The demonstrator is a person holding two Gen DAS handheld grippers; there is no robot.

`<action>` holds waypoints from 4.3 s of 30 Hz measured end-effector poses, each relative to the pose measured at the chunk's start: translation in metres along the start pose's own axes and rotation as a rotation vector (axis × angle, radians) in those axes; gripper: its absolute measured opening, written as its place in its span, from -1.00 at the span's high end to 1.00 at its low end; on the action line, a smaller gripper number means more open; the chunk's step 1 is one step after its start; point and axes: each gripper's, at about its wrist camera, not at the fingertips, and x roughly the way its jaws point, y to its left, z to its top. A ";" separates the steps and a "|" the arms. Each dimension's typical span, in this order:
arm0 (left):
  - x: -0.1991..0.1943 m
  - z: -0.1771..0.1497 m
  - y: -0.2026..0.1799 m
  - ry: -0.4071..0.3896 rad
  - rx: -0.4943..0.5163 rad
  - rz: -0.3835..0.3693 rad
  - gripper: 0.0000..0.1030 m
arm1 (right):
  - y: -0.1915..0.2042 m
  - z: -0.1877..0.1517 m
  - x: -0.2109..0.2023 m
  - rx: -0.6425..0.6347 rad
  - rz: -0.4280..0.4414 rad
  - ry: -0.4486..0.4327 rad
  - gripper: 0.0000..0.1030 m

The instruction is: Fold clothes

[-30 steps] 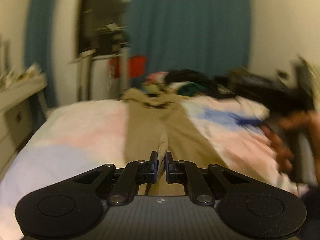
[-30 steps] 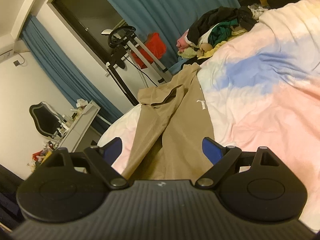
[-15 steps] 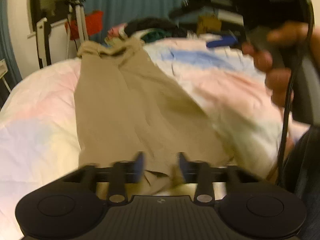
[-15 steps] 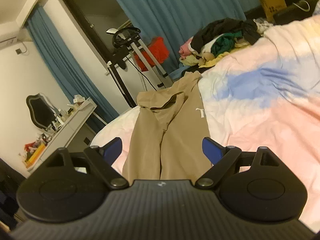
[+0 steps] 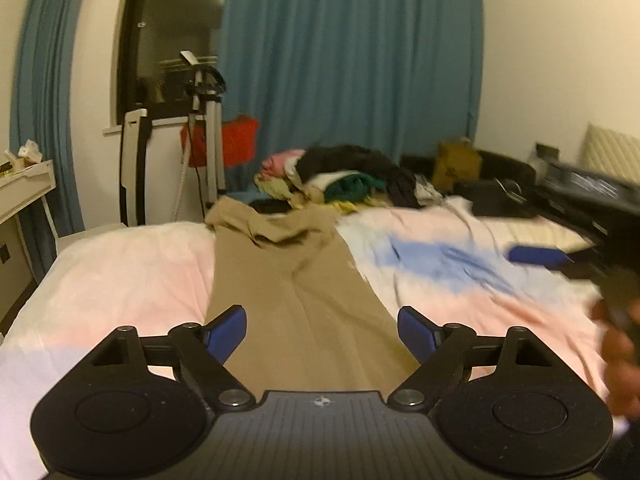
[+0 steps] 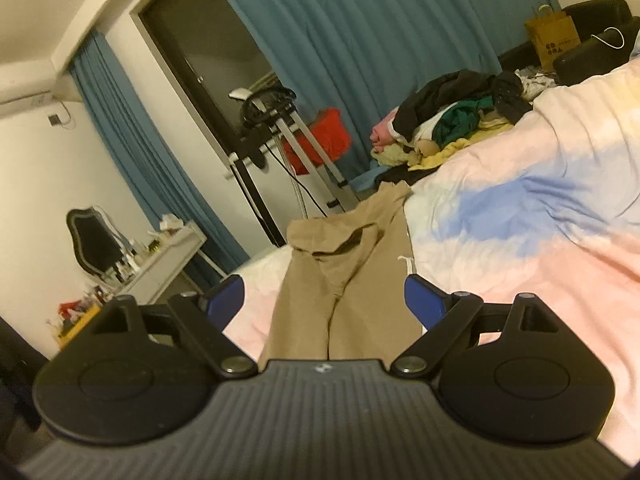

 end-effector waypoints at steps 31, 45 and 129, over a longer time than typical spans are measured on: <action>0.066 -0.049 0.096 -0.057 -0.296 0.209 -0.71 | 0.070 0.010 0.333 -0.179 -0.152 0.291 -0.38; 0.088 -0.063 0.123 -0.016 -0.410 0.197 -0.71 | 0.067 -0.006 0.403 -0.431 -0.284 0.276 0.86; 0.033 -0.130 0.136 0.599 -0.868 -0.099 0.09 | -0.059 -0.132 0.028 0.482 -0.160 0.628 -0.26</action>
